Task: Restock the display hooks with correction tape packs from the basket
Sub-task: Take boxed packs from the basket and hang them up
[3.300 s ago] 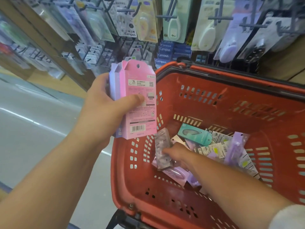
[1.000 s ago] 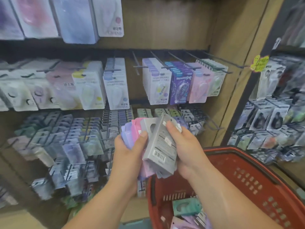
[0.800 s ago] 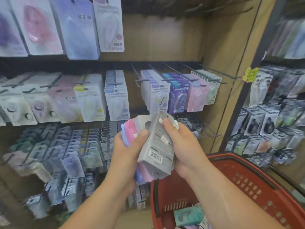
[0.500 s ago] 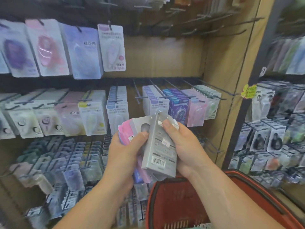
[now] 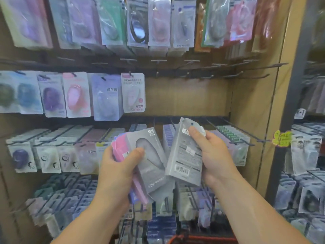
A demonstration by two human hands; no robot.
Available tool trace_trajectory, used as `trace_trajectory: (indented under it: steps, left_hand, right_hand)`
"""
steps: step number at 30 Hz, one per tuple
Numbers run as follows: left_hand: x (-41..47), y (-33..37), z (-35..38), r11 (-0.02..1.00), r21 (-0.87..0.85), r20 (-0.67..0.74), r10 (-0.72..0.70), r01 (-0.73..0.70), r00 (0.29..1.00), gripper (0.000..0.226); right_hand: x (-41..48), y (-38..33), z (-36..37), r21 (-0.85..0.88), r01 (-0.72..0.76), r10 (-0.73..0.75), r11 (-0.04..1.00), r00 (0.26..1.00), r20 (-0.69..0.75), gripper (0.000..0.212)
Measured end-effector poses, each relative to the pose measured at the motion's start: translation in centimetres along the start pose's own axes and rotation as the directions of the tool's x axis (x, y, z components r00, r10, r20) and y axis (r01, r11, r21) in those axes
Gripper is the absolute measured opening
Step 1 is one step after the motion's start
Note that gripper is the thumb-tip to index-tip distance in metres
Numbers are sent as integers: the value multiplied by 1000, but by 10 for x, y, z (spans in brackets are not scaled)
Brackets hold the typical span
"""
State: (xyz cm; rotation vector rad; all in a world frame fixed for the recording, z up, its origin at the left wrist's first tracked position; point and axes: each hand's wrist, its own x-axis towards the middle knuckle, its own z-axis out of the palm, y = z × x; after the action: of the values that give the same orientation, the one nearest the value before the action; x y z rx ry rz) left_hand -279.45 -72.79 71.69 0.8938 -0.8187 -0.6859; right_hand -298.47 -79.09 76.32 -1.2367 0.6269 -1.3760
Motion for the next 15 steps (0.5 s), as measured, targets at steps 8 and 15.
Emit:
trace_trajectory:
  steps: [8, 15]
  left_hand:
    - [51, 51, -8, 989, 31, 31, 143, -144, 989, 81]
    - [81, 57, -22, 991, 45, 59, 122, -125, 991, 71]
  right_hand:
    - [47, -36, 35, -344, 155, -110, 926, 983, 146, 22]
    - [60, -27, 55, -317, 238, -242, 918, 970, 27, 23]
